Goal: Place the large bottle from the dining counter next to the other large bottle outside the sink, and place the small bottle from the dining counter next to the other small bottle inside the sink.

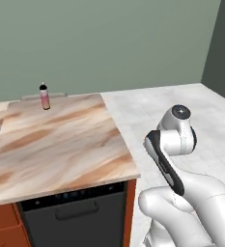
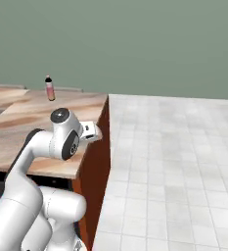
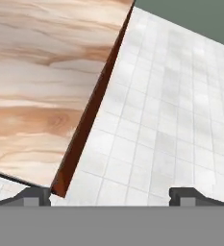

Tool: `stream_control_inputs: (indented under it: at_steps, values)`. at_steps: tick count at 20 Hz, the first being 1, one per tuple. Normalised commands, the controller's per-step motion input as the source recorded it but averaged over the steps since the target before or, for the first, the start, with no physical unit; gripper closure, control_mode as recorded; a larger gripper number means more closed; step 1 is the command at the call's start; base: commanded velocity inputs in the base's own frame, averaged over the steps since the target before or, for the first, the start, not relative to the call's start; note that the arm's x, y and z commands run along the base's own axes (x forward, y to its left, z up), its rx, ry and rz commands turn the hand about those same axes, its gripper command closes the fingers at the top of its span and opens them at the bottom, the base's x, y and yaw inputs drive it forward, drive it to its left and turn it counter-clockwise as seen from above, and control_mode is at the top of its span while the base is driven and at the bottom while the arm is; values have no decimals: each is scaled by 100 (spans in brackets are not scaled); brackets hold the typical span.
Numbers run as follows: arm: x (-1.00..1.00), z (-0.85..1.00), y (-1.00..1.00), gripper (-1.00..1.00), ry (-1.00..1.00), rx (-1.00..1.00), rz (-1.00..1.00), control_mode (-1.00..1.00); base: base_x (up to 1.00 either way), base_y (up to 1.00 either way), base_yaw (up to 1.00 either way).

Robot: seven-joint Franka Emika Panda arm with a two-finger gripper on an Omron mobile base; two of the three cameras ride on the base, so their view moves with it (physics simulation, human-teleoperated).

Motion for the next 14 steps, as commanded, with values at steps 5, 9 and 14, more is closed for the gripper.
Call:
stream_control_inputs:
  at_steps: [5, 9, 14]
  values:
    - [0, 0, 0, -100, 0, 0, 0, 100, 77, -100, 0]
    - [0, 0, 0, -100, 0, 0, 0, 100, 78, -100, 0]
    - [0, 0, 0, -100, 0, 0, 0, 100, 86, -100, 1]
